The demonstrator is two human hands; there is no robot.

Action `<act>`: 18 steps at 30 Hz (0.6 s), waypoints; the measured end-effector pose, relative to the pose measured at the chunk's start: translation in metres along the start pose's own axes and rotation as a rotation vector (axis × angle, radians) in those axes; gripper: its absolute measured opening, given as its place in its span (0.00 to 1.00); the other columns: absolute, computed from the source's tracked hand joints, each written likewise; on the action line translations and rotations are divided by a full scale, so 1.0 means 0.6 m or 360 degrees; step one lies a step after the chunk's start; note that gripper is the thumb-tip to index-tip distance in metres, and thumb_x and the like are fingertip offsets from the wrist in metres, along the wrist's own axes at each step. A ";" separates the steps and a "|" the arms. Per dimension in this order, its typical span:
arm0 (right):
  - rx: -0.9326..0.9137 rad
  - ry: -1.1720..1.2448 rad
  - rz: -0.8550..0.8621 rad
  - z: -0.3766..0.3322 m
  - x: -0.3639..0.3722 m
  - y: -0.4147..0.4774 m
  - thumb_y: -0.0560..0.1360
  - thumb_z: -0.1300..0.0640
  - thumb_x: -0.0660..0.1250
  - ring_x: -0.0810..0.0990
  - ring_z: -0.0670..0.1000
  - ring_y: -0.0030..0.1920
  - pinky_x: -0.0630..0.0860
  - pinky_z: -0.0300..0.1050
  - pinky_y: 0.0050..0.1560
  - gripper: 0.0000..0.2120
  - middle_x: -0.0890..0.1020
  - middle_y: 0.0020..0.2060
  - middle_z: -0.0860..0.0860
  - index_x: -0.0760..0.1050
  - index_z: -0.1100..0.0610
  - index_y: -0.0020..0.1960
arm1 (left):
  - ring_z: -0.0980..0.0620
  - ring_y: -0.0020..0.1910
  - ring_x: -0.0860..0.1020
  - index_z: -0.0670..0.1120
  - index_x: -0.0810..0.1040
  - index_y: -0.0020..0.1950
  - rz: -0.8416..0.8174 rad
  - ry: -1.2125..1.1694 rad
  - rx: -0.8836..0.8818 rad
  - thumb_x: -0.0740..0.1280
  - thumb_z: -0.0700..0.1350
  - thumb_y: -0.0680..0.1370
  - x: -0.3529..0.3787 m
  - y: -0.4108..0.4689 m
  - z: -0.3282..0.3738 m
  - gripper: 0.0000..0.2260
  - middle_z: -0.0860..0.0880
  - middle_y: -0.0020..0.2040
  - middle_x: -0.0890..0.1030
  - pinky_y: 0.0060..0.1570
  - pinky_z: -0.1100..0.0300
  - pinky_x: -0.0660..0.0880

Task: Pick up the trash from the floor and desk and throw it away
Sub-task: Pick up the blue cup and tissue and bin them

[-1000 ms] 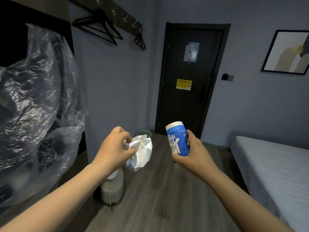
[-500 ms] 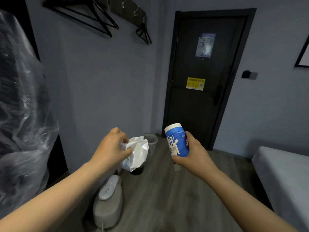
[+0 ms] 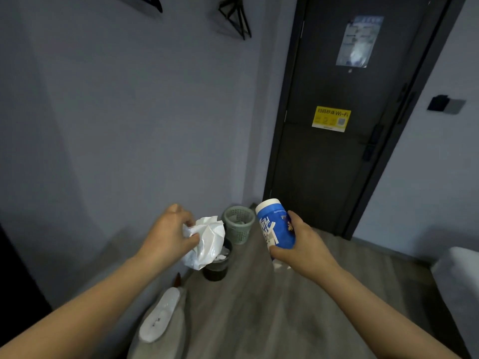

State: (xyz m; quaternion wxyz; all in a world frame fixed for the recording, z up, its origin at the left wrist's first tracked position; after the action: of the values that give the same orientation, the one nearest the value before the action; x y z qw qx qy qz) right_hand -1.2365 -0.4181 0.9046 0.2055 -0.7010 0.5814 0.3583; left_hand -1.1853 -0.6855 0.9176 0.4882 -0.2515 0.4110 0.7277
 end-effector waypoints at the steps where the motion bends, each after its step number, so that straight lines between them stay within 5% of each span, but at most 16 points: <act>1: 0.0012 0.0016 -0.0008 0.004 0.011 0.033 0.67 0.50 0.73 0.76 0.44 0.54 0.77 0.43 0.53 0.41 0.74 0.58 0.43 0.58 0.50 0.75 | 0.49 0.45 0.74 0.44 0.78 0.43 -0.0007 -0.0009 0.0001 0.72 0.40 0.70 0.013 0.032 -0.015 0.05 0.48 0.46 0.73 0.44 0.58 0.71; 4: 0.0049 0.0043 -0.0008 0.015 0.042 0.131 0.66 0.51 0.74 0.76 0.40 0.46 0.75 0.39 0.47 0.37 0.72 0.48 0.37 0.62 0.49 0.71 | 0.48 0.43 0.74 0.42 0.78 0.41 -0.0045 -0.0043 -0.0017 0.73 0.39 0.68 0.048 0.123 -0.063 0.06 0.47 0.45 0.73 0.43 0.58 0.70; 10: 0.0146 0.0094 -0.0043 0.045 0.102 0.298 0.65 0.50 0.75 0.76 0.44 0.51 0.72 0.37 0.48 0.40 0.74 0.54 0.43 0.61 0.48 0.73 | 0.47 0.41 0.75 0.42 0.79 0.40 -0.0138 -0.0045 -0.0053 0.74 0.38 0.67 0.119 0.283 -0.145 0.06 0.47 0.44 0.73 0.43 0.57 0.71; 14: 0.0170 0.0066 -0.0109 0.079 0.137 0.398 0.65 0.51 0.76 0.77 0.42 0.48 0.70 0.30 0.39 0.39 0.74 0.52 0.42 0.63 0.49 0.71 | 0.50 0.40 0.74 0.46 0.76 0.38 -0.0220 -0.0061 -0.0071 0.74 0.39 0.67 0.181 0.361 -0.186 0.07 0.49 0.43 0.72 0.41 0.60 0.68; 18: 0.0195 0.0050 -0.0189 0.127 0.172 0.512 0.65 0.49 0.76 0.76 0.46 0.53 0.71 0.34 0.44 0.40 0.74 0.58 0.45 0.61 0.49 0.72 | 0.49 0.40 0.75 0.44 0.78 0.39 -0.0226 -0.0035 -0.0127 0.74 0.38 0.67 0.234 0.450 -0.225 0.06 0.48 0.44 0.73 0.42 0.60 0.69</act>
State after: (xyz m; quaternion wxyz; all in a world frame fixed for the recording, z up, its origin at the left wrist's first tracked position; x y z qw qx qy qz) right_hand -1.5454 -0.5067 0.8174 0.2598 -0.7260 0.5626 0.2983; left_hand -1.4931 -0.7790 0.8327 0.5326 -0.2912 0.3575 0.7097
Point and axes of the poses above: each hand's wrist, its own y-axis towards the middle knuckle, its own x-axis out of the palm, z = x × y, the point moved 8 cm from there along y, towards the middle knuckle
